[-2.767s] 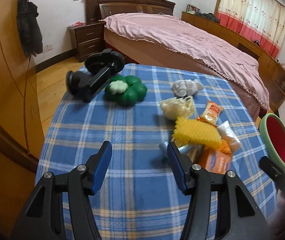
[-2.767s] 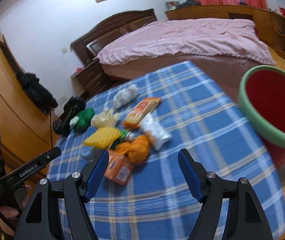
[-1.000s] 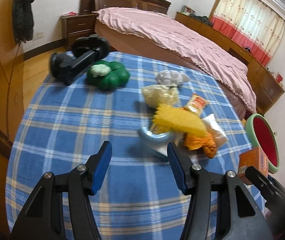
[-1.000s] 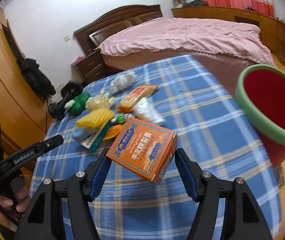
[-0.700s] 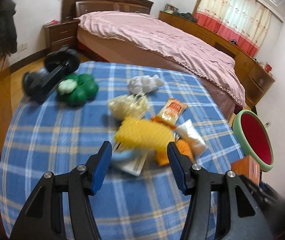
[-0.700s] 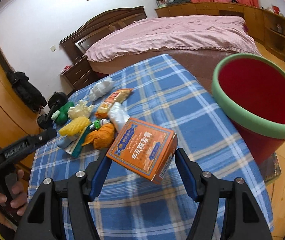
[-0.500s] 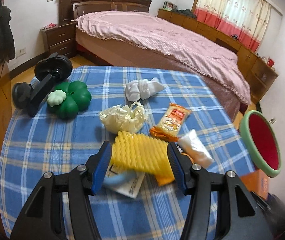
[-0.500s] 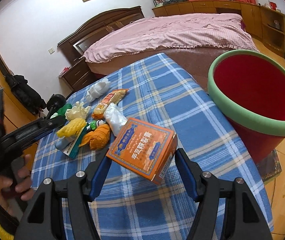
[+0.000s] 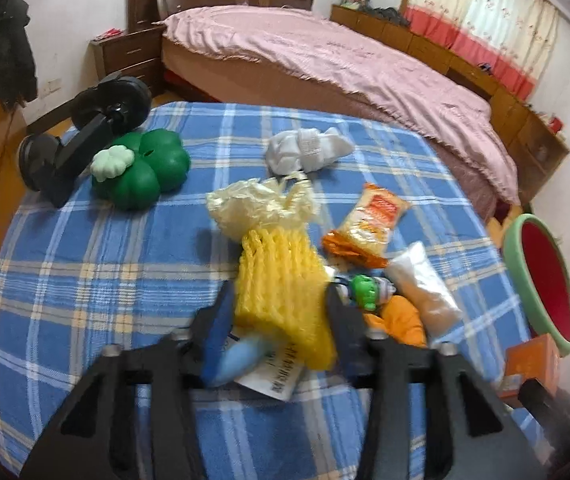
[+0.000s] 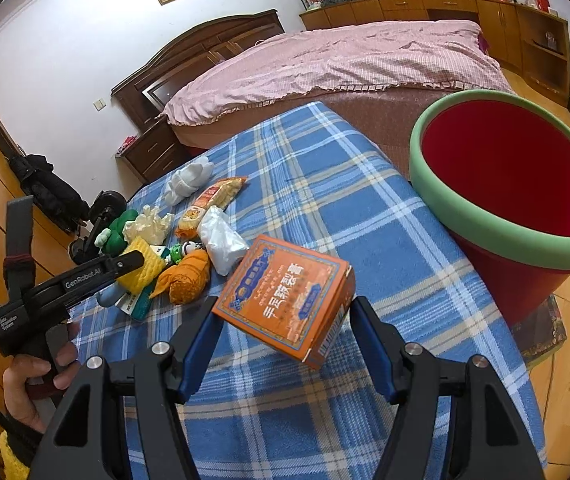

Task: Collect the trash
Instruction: 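Carry both items over the red bucket and open both tools to drop them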

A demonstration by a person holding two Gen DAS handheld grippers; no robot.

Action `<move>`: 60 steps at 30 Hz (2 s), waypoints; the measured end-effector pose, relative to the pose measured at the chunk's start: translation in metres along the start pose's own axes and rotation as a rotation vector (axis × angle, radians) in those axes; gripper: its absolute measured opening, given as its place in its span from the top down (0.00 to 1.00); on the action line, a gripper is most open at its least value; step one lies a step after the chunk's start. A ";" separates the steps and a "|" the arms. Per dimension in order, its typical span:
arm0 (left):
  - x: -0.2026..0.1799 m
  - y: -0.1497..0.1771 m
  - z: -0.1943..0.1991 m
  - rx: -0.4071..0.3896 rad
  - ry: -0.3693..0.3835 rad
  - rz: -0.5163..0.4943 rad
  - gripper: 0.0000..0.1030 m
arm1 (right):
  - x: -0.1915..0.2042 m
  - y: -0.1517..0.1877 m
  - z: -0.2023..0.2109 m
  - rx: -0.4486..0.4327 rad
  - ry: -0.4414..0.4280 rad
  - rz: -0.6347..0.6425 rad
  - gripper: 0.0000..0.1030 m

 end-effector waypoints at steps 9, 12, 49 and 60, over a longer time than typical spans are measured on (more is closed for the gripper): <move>-0.011 0.004 0.025 -0.060 0.078 -0.005 0.70 | -0.004 -0.002 0.003 -0.017 -0.001 -0.007 0.34; -0.017 0.002 0.038 -0.083 0.126 -0.006 0.70 | -0.007 -0.004 0.007 -0.031 -0.002 -0.012 0.34; -0.209 -0.009 0.017 -0.004 0.400 -0.233 0.70 | -0.155 -0.054 0.073 -0.220 0.183 -0.210 0.34; -0.277 -0.003 -0.032 0.087 0.432 -0.291 0.70 | -0.206 -0.066 0.057 -0.179 0.233 -0.239 0.34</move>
Point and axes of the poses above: each gripper's, at about its wrist camera, not at the fingertips, and z roughly against the way its jaws point, x to its left, y to its underside, the point moved 1 cm from there along -z, roughly the way its jaws point
